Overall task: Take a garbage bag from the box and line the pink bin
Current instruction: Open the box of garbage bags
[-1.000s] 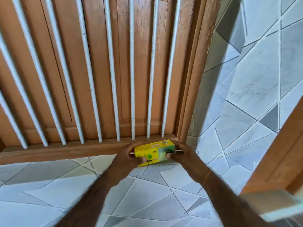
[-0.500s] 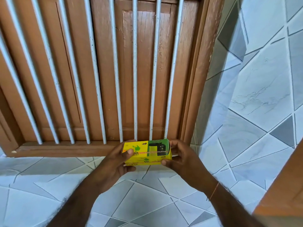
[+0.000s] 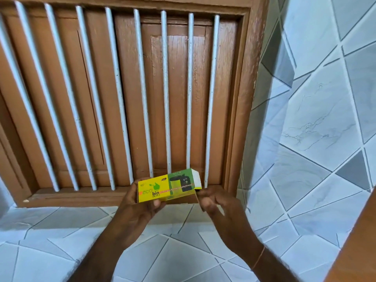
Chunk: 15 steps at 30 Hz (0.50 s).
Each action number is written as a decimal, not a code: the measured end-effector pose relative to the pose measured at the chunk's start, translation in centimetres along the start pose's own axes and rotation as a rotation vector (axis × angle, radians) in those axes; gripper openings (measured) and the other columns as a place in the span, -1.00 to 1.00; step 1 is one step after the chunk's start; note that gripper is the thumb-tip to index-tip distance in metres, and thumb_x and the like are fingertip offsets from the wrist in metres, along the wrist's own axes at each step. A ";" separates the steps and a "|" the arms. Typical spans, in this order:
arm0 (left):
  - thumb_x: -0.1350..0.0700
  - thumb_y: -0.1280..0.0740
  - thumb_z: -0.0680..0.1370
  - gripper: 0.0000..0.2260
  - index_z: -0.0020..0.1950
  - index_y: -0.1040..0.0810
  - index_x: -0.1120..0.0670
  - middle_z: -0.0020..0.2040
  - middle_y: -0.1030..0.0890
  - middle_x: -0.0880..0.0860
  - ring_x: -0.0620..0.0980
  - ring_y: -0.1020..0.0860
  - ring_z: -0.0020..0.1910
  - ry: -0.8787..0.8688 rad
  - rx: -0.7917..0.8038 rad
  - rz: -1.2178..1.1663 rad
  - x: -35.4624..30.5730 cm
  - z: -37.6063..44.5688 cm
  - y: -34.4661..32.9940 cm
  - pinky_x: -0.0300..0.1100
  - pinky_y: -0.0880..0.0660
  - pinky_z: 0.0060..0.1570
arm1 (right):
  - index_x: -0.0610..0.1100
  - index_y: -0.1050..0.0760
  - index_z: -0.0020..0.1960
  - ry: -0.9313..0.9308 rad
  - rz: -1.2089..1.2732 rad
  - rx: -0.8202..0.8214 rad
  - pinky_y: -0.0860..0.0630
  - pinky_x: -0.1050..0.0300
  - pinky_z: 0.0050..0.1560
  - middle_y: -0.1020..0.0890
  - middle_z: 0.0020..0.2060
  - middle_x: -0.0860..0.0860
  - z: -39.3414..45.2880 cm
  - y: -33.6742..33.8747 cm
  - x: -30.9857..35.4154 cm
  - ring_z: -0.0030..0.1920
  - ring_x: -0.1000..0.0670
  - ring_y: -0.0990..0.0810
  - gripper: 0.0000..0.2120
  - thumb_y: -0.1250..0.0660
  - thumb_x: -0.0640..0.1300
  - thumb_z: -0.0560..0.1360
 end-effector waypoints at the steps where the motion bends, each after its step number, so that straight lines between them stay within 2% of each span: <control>1: 0.23 -0.64 0.11 -0.23 0.25 -0.40 0.12 0.15 -0.56 0.23 0.17 -0.56 0.11 -0.001 0.011 0.001 -0.3 0.0 0.0 0.01 -0.55 0.10 | -0.05 -0.62 -0.20 -0.056 0.079 -0.005 -0.57 0.21 0.01 -0.72 -0.17 0.10 0.1 -0.1 0.0 -0.05 0.08 -0.66 -0.65 -0.26 0.18 0.54; 4: 0.25 -0.65 0.10 -0.26 0.21 -0.43 0.11 0.13 -0.56 0.25 0.17 -0.57 0.07 0.007 0.051 0.054 -1.0 -0.2 -0.2 0.04 -0.54 0.12 | -0.08 -0.62 -0.10 -0.261 0.234 0.016 -0.60 0.05 -0.02 -0.72 -0.25 0.01 0.9 0.2 -0.4 -0.18 0.04 -0.66 -0.85 -0.30 -0.20 0.57; 6: 0.23 -0.66 0.10 -0.27 0.20 -0.44 0.11 0.12 -0.57 0.24 0.16 -0.57 0.08 -0.003 0.072 0.121 -1.6 -0.3 -0.5 0.02 -0.55 0.10 | -0.12 -0.62 0.02 -0.364 0.357 0.100 -0.58 0.07 -0.13 -0.69 -0.27 -0.03 1.1 -0.2 -0.6 -0.23 0.01 -0.61 -0.82 -0.29 -0.33 0.55; 8: 0.19 -0.67 0.06 -0.24 0.19 -0.45 0.09 0.09 -0.59 0.20 0.12 -0.57 0.04 -0.017 0.061 0.163 -2.3 -0.3 -0.9 -0.10 -0.59 -0.03 | -0.19 -0.61 0.10 -0.473 0.569 0.132 -0.53 0.11 -0.20 -0.65 -0.20 -0.12 1.1 -0.6 -0.8 -0.25 -0.02 -0.55 -0.73 -0.22 -0.42 0.55; 10: 0.17 -0.68 0.04 -0.23 0.18 -0.47 0.05 0.05 -0.61 0.18 0.09 -0.58 0.00 -0.032 0.057 0.206 -3.2 -0.1 -1.1 -0.17 -0.58 -0.12 | -0.23 -0.60 0.13 -0.548 0.736 0.132 -0.50 0.12 -0.26 -0.64 -0.14 -0.16 1.1 -1.0 -1.1 -0.27 -0.02 -0.54 -0.69 -0.15 -0.44 0.55; 12: 0.16 -0.67 0.05 -0.28 0.15 -0.49 0.00 0.03 -0.62 0.15 0.07 -0.59 -0.02 -0.046 0.070 0.293 -4.2 0.0 -1.5 -0.17 -0.57 -0.15 | -0.26 -0.57 0.05 -0.583 0.865 0.092 -0.50 0.07 -0.26 -0.65 -0.10 -0.19 1.0 -1.1 -1.3 -0.24 -0.05 -0.56 -0.74 -0.12 -0.40 0.54; 15: 0.17 -0.61 0.10 -0.36 0.13 -0.50 -0.03 0.02 -0.62 0.11 0.03 -0.59 -0.03 -0.070 0.068 0.428 -5.7 0.0 -1.9 -0.14 -0.55 -0.20 | -0.20 -0.54 -0.14 -0.629 1.067 0.049 -0.48 -0.08 -0.09 -0.62 -0.03 -0.25 0.5 -1.5 -2.1 -0.08 -0.18 -0.54 -0.85 -0.19 -0.25 0.46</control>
Point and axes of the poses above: each hand's wrist, its own z-axis towards the middle knuckle, its own y-axis out of the back of the hand, x = y × z, the point moved 5 cm from there along z, towards the middle knuckle
